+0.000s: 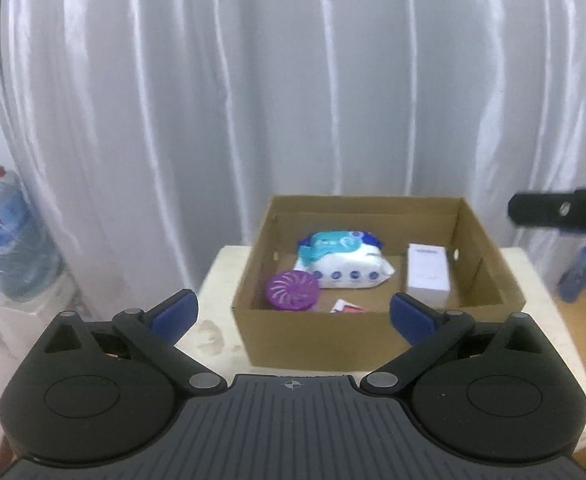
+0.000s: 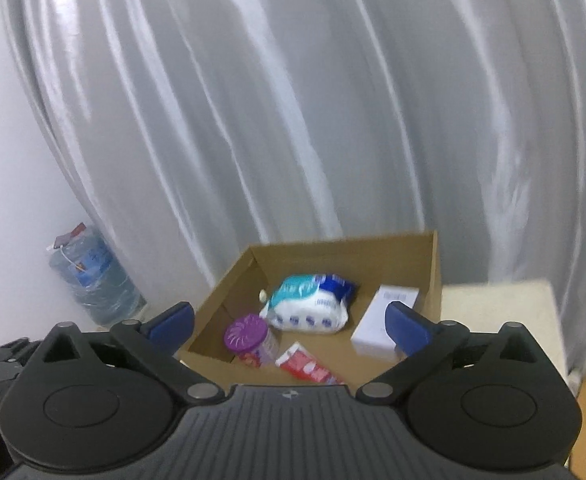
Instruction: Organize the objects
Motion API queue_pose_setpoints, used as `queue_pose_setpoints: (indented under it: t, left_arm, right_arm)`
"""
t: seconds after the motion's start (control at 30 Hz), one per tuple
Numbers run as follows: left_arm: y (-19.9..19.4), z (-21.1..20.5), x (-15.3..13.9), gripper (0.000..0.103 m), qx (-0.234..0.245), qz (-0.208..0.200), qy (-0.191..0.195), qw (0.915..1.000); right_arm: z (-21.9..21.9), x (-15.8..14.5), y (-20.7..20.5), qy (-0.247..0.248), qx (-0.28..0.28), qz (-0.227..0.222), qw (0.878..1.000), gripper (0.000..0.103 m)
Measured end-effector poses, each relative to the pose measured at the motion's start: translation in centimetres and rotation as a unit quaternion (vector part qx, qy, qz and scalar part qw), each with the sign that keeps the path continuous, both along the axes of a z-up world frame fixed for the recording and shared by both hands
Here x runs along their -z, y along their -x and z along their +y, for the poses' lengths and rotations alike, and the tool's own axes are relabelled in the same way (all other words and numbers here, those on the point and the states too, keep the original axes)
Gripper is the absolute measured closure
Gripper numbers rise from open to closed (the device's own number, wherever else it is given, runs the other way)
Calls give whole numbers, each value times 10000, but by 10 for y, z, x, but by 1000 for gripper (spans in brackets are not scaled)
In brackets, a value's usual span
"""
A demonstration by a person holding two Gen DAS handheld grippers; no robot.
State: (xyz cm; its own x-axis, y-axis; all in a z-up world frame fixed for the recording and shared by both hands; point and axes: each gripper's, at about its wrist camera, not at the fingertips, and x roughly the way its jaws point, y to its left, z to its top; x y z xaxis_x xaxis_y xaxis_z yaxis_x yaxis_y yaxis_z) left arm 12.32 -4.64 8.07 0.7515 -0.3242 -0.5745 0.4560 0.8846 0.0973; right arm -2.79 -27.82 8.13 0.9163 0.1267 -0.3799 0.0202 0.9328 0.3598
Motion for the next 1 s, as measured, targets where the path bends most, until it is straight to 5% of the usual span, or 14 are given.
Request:
queue_pose_setpoints:
  t: [0.33,0.47,0.7,1.0]
  left_arm:
    - [11,1,3,0,-28,-324,-348,9989]
    - [6,3,5,0,-18,-197,-254,9995]
    - [-18,10,19,0,133,372,46,9992]
    - [-53,-2,53,0,363,1219,-136,9918]
  right_arm:
    - [36,-28,24,1322,631,-699,9867,0]
    - [32,-23,23,1024,675,-622,9905,0]
    - [28,15,2,258,988,413,9939,0]
    - [42,71,-27,149,1269,1668,9777,0]
